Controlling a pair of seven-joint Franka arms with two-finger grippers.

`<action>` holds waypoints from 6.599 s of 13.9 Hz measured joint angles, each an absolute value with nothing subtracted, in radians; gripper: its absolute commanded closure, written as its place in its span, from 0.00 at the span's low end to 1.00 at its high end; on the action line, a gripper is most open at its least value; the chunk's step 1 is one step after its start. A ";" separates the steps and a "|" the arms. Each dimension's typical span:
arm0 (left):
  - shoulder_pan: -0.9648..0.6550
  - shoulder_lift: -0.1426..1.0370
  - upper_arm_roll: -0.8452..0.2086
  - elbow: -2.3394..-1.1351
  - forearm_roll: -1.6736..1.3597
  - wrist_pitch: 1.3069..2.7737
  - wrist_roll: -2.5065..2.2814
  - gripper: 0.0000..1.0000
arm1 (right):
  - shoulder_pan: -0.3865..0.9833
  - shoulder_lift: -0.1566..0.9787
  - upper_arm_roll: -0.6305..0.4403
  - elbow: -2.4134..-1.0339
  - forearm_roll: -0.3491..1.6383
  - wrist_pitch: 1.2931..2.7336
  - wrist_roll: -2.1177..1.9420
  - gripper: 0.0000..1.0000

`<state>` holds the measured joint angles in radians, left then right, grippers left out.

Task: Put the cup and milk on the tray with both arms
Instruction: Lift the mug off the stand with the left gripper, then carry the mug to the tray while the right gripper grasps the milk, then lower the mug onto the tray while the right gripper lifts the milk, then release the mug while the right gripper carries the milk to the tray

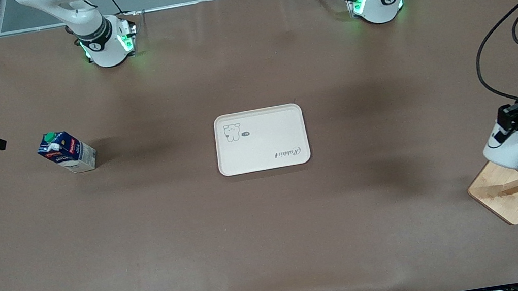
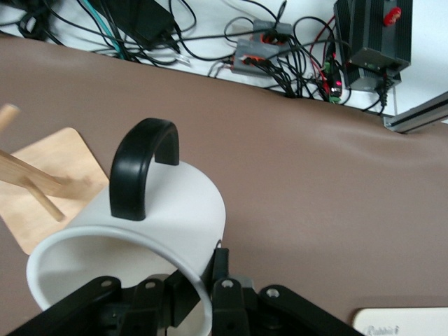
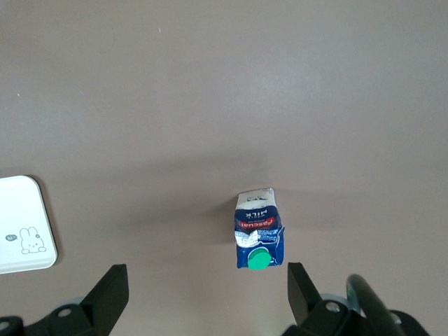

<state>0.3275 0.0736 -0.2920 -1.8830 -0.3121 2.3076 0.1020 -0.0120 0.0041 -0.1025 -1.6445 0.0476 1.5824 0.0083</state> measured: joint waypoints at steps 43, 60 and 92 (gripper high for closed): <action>-0.412 0.583 -0.386 -1.590 0.022 2.020 -0.932 1.00 | -0.059 -0.094 -0.093 -2.274 -0.040 2.036 -0.035 0.00; -0.452 0.716 -0.368 -1.532 0.024 1.971 -1.002 1.00 | -0.078 -0.094 -0.103 -2.403 -0.041 2.209 -0.044 0.00; 0.116 0.248 -0.269 -1.376 0.038 1.613 -0.462 0.00 | 0.691 0.198 -0.075 -1.774 0.220 1.937 0.671 1.00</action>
<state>0.1163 0.2483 -0.2688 -1.3762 0.0377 1.6127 -0.4618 0.6905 0.1977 -0.0752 -1.7738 0.2197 1.9366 0.6705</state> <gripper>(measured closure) 0.000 0.498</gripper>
